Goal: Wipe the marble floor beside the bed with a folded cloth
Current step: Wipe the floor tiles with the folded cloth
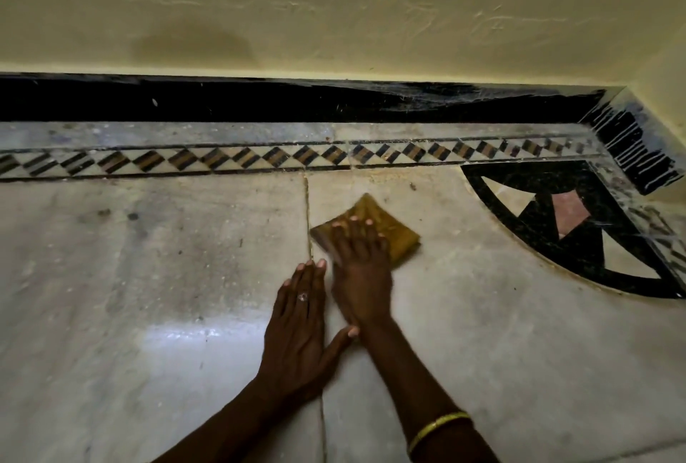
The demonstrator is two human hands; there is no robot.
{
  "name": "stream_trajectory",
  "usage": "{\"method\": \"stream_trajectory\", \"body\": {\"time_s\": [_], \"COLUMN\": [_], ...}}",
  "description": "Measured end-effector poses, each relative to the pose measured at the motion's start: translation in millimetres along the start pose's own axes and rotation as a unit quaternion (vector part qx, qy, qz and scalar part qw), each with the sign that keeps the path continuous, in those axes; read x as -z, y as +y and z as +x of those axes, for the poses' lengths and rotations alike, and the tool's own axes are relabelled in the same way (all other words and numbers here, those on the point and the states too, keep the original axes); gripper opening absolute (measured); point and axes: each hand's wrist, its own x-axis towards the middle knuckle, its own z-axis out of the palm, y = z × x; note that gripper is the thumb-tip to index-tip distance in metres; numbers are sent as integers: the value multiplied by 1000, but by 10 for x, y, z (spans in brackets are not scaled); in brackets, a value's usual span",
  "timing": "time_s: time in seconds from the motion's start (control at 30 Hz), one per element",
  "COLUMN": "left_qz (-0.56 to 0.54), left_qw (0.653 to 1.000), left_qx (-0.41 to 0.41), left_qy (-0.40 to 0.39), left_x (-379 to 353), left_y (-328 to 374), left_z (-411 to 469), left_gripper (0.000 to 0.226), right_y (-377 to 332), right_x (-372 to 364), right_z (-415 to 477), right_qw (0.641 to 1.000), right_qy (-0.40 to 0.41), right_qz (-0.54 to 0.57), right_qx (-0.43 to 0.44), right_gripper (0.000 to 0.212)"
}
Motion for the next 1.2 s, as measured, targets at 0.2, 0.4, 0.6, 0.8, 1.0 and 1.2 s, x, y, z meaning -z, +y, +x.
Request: {"method": "stream_trajectory", "body": {"time_s": [0.2,0.4,0.6,0.8,1.0,1.2], "left_qz": [-93,-79,-76,-168,-186,0], "left_qw": [989,987,987,969,967,988], "left_qx": [90,132,138,177,168,154], "left_qy": [73,51,19,34,40,6], "left_x": [333,560,688,744,719,569], "left_y": [-391,-545,-448,-463,-446,-483], "left_z": [-546,-865,-972,-1110,-1198,-1207], "left_gripper": [94,95,100,79,72,91], "right_y": [-367,87,-379,-1128,-980,17], "right_x": [167,339,174,146,330,566], "right_z": [-826,-1563,-972,-835,-1623,-2115], "right_qw": [989,996,996,984,972,989], "right_qy": [-76,-38,-47,-133,-135,-113], "right_qz": [16,22,56,57,21,-27], "right_qx": [129,72,-43,104,189,88], "right_gripper": [58,51,52,63,60,58]}}
